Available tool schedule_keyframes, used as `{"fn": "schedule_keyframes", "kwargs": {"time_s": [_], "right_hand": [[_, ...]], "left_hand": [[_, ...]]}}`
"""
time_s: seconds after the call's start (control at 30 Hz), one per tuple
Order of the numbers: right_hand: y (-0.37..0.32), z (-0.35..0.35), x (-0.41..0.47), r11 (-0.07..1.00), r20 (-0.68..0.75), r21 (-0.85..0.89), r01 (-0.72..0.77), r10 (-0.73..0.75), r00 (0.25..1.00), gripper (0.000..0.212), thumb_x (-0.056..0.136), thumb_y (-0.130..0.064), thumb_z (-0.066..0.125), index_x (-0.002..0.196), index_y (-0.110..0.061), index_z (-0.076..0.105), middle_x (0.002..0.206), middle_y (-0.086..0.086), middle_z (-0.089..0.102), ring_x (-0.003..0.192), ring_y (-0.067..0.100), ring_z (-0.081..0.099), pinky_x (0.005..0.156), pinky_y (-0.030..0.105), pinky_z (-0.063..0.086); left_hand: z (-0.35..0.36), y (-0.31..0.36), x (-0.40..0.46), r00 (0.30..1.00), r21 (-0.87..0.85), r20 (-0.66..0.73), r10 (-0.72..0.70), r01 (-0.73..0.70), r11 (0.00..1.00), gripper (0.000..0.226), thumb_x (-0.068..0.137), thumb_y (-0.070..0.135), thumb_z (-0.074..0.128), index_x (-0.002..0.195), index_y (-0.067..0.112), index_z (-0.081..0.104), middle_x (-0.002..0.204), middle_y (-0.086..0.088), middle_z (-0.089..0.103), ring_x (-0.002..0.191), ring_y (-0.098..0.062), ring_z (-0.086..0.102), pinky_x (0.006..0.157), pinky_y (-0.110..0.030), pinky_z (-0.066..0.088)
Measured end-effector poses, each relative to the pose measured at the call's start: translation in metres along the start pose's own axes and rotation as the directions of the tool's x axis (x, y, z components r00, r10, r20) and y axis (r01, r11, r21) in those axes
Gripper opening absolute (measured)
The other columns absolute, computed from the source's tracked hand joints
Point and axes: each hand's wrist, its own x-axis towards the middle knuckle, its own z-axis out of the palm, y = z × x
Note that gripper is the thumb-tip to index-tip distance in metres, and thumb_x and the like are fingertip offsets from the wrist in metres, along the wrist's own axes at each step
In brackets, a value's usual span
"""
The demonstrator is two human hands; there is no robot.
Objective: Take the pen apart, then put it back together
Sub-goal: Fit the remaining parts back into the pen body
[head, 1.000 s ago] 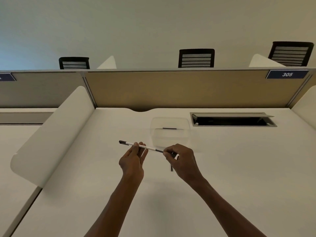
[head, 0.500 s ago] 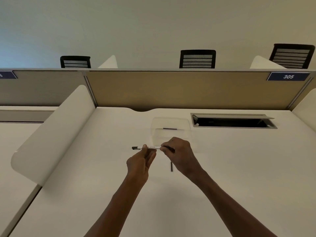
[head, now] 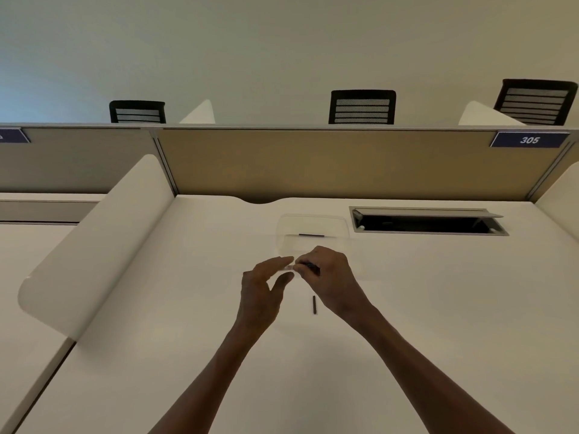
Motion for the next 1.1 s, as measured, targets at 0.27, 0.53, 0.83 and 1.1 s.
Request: {"fn": "schedule_keyframes", "kwargs": {"time_s": [0.27, 0.53, 0.83, 1.1], "right_hand": [[0.001, -0.001, -0.001, 0.986, -0.032, 0.135, -0.102, 0.107, 0.994, 0.035, 0.084, -0.021, 0.074, 0.117, -0.015, 0.063, 0.081, -0.004, 0.067, 0.07, 0.005, 0.061, 0.067, 0.006, 0.047], [0.0, 0.006, -0.001, 0.979, -0.016, 0.172, -0.113, 0.118, 0.993, 0.038, 0.085, -0.02, 0.073, 0.12, -0.016, 0.059, 0.08, -0.002, 0.067, 0.074, 0.011, 0.064, 0.068, 0.016, 0.053], [0.009, 0.012, -0.001, 0.971, 0.025, 0.205, -0.125, 0.122, 0.992, 0.04, 0.081, -0.022, 0.077, 0.117, -0.016, 0.061, 0.08, -0.001, 0.068, 0.074, 0.011, 0.065, 0.068, 0.016, 0.053], [0.048, 0.016, -0.012, 0.906, 0.165, 0.235, -0.352, 0.319, 0.933, 0.033, 0.078, -0.021, 0.078, 0.107, -0.022, 0.061, 0.078, -0.004, 0.067, 0.066, 0.003, 0.058, 0.063, 0.007, 0.044]], "left_hand": [[0.004, 0.004, -0.001, 0.992, -0.249, 0.055, -0.112, 0.122, 0.961, 0.041, 0.084, -0.005, 0.069, 0.097, 0.034, 0.075, 0.094, 0.02, 0.076, 0.093, -0.004, 0.072, 0.08, -0.014, 0.053], [0.004, 0.007, -0.003, 0.978, -0.315, 0.065, -0.2, 0.21, 0.925, 0.022, 0.087, 0.007, 0.071, 0.106, 0.017, 0.076, 0.091, 0.017, 0.076, 0.092, -0.001, 0.071, 0.076, -0.012, 0.051], [0.006, 0.002, -0.007, 0.979, -0.317, 0.047, -0.196, 0.201, 0.927, 0.021, 0.089, 0.009, 0.068, 0.106, 0.021, 0.075, 0.087, 0.001, 0.078, 0.073, -0.016, 0.061, 0.061, -0.002, 0.041], [0.006, -0.014, -0.009, 0.934, -0.361, 0.084, -0.347, 0.353, 0.863, 0.017, 0.087, 0.022, 0.072, 0.102, 0.028, 0.077, 0.095, 0.011, 0.078, 0.078, 0.004, 0.068, 0.067, -0.008, 0.048]]}}
